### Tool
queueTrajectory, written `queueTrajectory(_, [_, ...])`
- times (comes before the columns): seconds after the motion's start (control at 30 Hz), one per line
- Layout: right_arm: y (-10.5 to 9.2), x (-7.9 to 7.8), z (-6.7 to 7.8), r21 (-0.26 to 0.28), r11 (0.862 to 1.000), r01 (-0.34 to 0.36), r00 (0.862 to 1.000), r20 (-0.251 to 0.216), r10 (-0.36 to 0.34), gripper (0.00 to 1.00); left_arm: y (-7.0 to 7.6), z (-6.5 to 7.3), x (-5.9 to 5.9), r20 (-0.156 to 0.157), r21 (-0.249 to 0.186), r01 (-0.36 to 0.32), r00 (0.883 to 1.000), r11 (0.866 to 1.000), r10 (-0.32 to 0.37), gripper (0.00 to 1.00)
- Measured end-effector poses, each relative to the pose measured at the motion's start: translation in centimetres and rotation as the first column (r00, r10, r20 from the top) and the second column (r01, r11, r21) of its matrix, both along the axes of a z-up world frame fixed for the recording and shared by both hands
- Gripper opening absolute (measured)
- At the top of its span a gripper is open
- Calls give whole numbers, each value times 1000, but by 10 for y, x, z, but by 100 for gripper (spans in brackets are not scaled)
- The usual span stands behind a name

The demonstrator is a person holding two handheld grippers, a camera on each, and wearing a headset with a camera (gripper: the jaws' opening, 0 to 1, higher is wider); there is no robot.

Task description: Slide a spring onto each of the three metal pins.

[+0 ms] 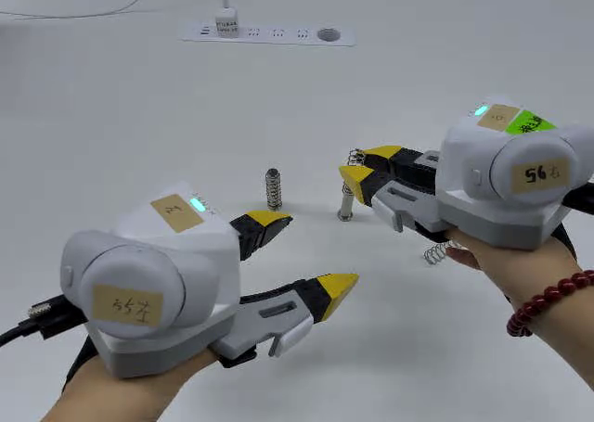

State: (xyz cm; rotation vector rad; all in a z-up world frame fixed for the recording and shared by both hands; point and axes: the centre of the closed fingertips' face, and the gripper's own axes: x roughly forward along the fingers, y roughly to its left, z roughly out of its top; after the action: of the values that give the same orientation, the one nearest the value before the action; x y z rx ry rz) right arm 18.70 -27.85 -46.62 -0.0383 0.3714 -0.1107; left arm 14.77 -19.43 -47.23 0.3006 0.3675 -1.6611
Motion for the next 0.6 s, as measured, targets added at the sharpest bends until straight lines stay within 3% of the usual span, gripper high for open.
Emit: queueTrajectory(0.6, [2,0,-19,26,1000,1,999,-44,0,12,1,-1,0,2,6,6,1000,1000,-6,50])
